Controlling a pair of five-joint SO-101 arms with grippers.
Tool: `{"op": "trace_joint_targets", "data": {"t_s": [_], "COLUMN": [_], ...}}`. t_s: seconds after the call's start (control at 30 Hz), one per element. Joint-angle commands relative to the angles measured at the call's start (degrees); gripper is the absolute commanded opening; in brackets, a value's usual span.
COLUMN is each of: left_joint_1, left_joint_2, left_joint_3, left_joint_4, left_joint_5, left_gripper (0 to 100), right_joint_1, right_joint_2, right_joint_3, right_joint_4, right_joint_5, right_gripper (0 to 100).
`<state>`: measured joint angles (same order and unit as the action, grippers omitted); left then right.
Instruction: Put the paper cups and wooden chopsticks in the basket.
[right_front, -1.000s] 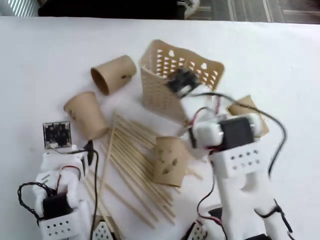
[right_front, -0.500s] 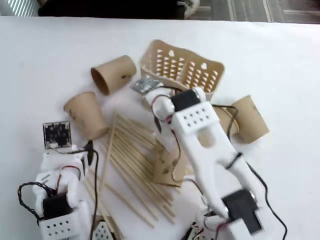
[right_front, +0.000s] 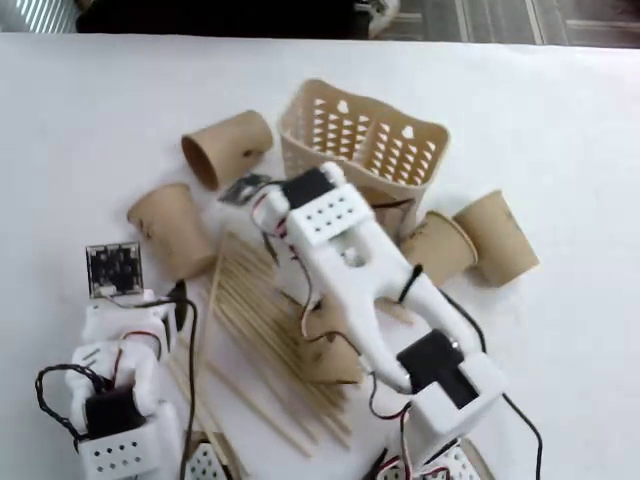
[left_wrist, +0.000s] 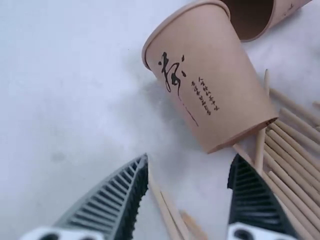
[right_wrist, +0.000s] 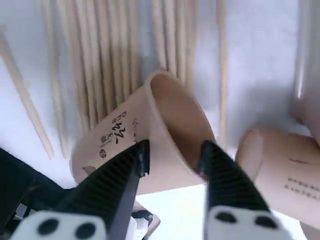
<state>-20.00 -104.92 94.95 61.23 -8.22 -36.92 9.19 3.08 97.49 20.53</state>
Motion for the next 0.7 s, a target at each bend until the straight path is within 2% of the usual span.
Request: {"op": "trace_joint_targets", "data": {"t_s": [0.0, 0.1, 0.47, 0.67], "left_joint_1": [-0.57, -0.57, -0.57, -0.57], "left_joint_2": [0.48, 0.48, 0.48, 0.48], "left_joint_3": [-0.26, -0.18, -0.18, -0.18], "left_joint_4": [-1.49, -1.49, -1.49, -1.49], "left_joint_5": [-0.53, -0.53, -0.53, -0.53], "left_gripper": [27, 27, 27, 27], "right_joint_1": [-1.01, -1.10, -0.92, 1.54], "right_joint_2": [-1.71, -3.82, -18.59, -29.32], "right_joint_3": [-0.53, -0.53, 0.35, 7.30], "right_joint_4": [1.10, 1.10, 1.36, 1.36], "right_joint_5": [-0.18, 0.09, 0.18, -0.26], "right_gripper": [7.1, 1.9, 1.8, 1.9]}}
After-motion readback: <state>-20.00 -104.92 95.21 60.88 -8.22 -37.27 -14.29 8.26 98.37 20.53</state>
